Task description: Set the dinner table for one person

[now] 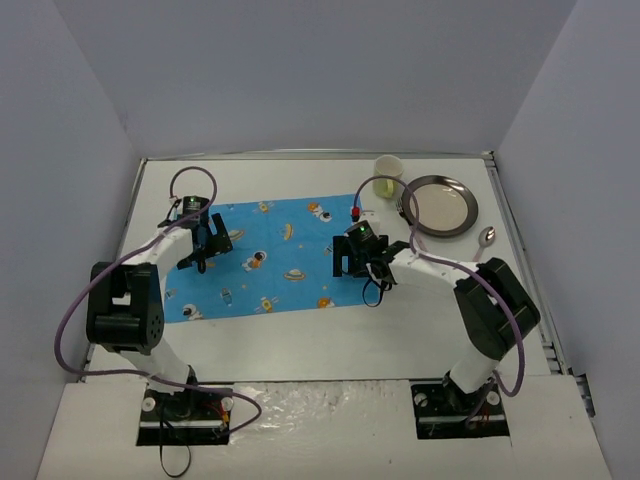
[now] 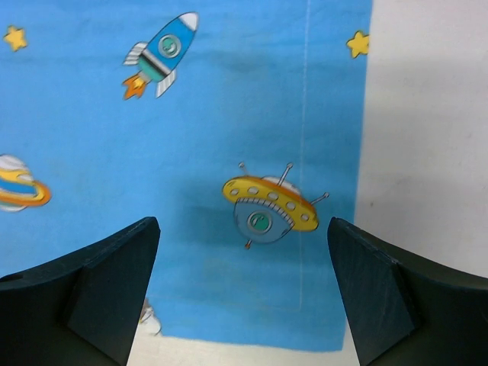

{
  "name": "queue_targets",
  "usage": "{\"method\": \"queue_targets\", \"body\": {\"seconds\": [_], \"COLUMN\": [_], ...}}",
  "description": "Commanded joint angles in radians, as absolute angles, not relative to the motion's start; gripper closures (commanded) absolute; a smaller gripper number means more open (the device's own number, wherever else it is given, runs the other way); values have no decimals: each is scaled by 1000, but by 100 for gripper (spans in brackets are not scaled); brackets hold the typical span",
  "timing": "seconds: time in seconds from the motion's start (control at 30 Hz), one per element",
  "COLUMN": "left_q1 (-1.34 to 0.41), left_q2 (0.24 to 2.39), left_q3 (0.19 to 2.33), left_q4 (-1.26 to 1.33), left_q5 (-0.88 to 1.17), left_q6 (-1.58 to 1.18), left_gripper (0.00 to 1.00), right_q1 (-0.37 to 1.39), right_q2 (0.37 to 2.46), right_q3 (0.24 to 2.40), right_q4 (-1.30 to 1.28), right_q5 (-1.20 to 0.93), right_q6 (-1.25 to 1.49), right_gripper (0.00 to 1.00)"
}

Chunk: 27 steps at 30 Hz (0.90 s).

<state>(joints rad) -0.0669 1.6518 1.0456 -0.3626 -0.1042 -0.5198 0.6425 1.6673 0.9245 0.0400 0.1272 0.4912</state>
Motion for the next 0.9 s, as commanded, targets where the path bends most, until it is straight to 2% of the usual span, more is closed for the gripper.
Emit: {"method": "queue_targets", "body": {"seconds": [0.0, 0.27, 0.57, 0.7, 0.87], "left_q1": [-63, -92, -179, -234, -247], "left_q2": [1676, 1596, 1294, 1227, 1137], "left_q3": [1017, 820, 618, 586, 691], "left_q4": [-358, -321, -342, -347, -456], "left_q5": [-89, -90, -103, -73, -124], "left_q6": [-589, -745, -951, -986, -874], "left_gripper": [3, 3, 4, 3, 3], "right_q1": [624, 577, 489, 462, 459], "right_q2": [1750, 1905, 2029, 2097, 2031], "right_q3": [982, 1066, 1257, 1381, 1444], "right_q4": [57, 84, 78, 72, 46], "right_q5": [140, 146, 158, 126, 120], "right_q6": [452, 436, 367, 304, 242], "right_gripper": [11, 11, 11, 12, 12]}}
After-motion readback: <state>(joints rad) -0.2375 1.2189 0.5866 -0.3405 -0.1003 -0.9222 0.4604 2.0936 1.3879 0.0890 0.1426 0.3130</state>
